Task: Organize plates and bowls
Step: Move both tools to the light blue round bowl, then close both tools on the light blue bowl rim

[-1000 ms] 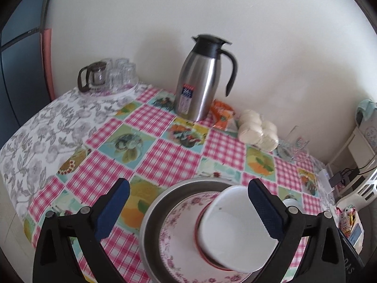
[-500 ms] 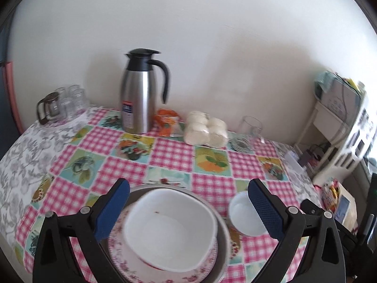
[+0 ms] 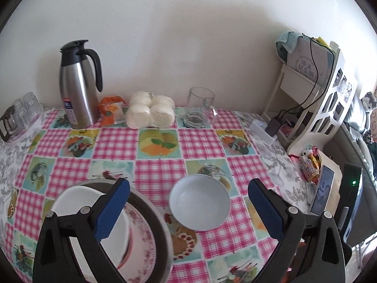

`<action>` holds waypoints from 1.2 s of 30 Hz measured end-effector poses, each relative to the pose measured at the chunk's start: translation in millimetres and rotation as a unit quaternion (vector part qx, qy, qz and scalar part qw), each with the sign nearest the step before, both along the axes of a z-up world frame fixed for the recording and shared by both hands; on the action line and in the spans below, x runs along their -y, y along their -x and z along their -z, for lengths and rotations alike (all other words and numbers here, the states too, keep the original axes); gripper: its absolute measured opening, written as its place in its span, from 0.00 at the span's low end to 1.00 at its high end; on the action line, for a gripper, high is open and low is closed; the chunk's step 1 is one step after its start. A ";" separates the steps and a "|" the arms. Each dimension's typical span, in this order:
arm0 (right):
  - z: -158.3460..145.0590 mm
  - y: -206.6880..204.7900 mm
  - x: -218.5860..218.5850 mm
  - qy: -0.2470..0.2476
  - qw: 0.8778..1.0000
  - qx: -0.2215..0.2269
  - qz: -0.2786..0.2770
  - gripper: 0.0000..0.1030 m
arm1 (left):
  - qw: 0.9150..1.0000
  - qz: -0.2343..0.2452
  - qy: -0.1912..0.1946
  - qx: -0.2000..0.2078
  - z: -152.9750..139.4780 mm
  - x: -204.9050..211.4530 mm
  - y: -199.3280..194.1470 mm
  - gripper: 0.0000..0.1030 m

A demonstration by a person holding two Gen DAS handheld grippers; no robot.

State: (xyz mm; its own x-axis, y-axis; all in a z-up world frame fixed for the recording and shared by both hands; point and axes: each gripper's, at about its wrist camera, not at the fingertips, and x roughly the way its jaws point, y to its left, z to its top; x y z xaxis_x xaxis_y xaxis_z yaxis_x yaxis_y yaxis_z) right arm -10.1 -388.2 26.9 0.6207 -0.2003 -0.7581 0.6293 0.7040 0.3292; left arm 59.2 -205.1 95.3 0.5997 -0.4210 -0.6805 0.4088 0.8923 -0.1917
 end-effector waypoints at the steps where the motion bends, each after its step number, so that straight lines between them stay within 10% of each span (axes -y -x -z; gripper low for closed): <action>1: 3.6 -0.4 2.9 -0.006 1.000 -0.002 0.003 1.00 | 1.000 0.002 -0.002 -0.003 2.3 4.0 -1.1 0.97; 16: 50.3 -23.7 8.4 -0.051 0.998 -0.034 -0.011 0.99 | 0.997 0.021 -0.042 -0.055 54.2 44.2 -32.5 0.97; 36: 72.2 -45.0 -7.8 -0.087 0.995 -0.022 -0.052 0.63 | 0.995 0.003 -0.055 -0.088 86.1 40.1 -53.9 0.77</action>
State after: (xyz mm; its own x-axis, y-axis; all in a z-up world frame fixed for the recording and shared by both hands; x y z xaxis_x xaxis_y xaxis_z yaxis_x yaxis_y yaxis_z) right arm 34.9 -380.4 -45.3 0.5963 0.0004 -0.8028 0.5726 0.7006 0.4257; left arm 113.1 -245.2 9.2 0.4646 -0.3412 -0.8171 0.3839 0.9092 -0.1614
